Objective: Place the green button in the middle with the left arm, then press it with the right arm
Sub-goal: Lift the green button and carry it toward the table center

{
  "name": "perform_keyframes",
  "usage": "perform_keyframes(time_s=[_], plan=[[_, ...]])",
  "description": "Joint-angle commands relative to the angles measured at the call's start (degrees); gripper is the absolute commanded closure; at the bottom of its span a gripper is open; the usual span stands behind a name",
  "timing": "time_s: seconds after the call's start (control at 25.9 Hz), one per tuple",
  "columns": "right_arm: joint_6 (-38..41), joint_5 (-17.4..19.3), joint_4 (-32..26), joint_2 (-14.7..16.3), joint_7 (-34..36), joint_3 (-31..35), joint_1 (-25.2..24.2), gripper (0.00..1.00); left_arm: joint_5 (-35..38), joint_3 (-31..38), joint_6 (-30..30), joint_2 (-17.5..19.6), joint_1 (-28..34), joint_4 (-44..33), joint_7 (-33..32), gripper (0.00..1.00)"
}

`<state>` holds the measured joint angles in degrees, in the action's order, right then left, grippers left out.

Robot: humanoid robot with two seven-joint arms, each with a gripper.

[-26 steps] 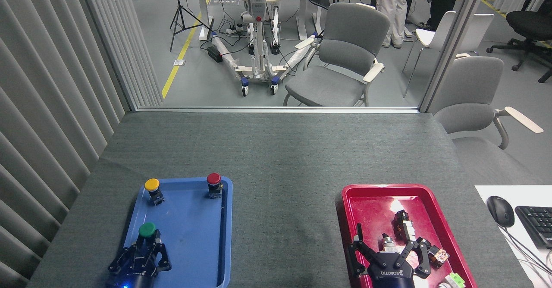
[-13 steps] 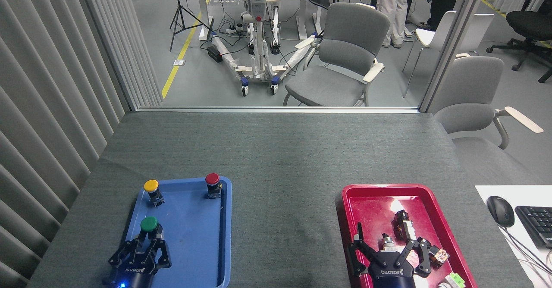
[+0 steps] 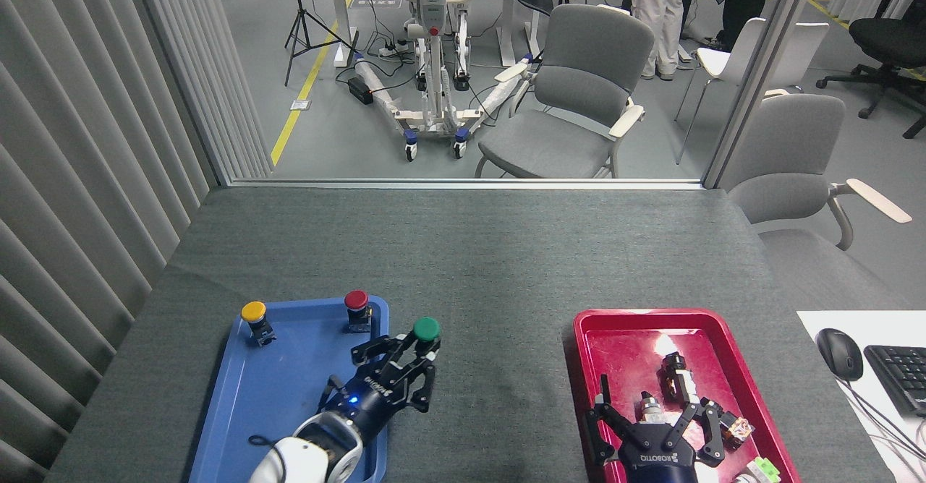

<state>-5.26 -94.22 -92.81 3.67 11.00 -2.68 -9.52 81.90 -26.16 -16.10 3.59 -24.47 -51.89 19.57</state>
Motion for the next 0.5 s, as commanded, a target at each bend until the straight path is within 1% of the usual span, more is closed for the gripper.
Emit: perform_keyframes(time_s=[0.0,0.19,0.27,0.35,0.46], plan=[[0.0,0.0,0.0,0.0,0.0,0.0,-0.1,0.01,0.3,-3.4,-0.4,-4.3,-4.6,7.5,-0.4,1.0],[0.1,0.0,0.0,0.1,0.0,0.0,0.0,0.01,0.3,-3.5,-0.7,-5.7,-4.5,12.4,0.0,1.0],[0.0,0.0,0.0,0.1,0.0,0.0,-0.1,0.01,0.4,-5.4,-1.7,-6.4,-4.6,14.4,0.2,1.0],[0.0,0.0,0.0,0.3,0.0,0.0,-0.2,0.01,0.3,-7.4,-2.1,-6.8,-4.6,14.5,0.4,1.0],[0.0,0.0,0.0,0.3,0.0,0.0,-0.2,0.01,0.5,-7.9,-2.3,-7.2,-4.7,14.6,1.1,1.0]])
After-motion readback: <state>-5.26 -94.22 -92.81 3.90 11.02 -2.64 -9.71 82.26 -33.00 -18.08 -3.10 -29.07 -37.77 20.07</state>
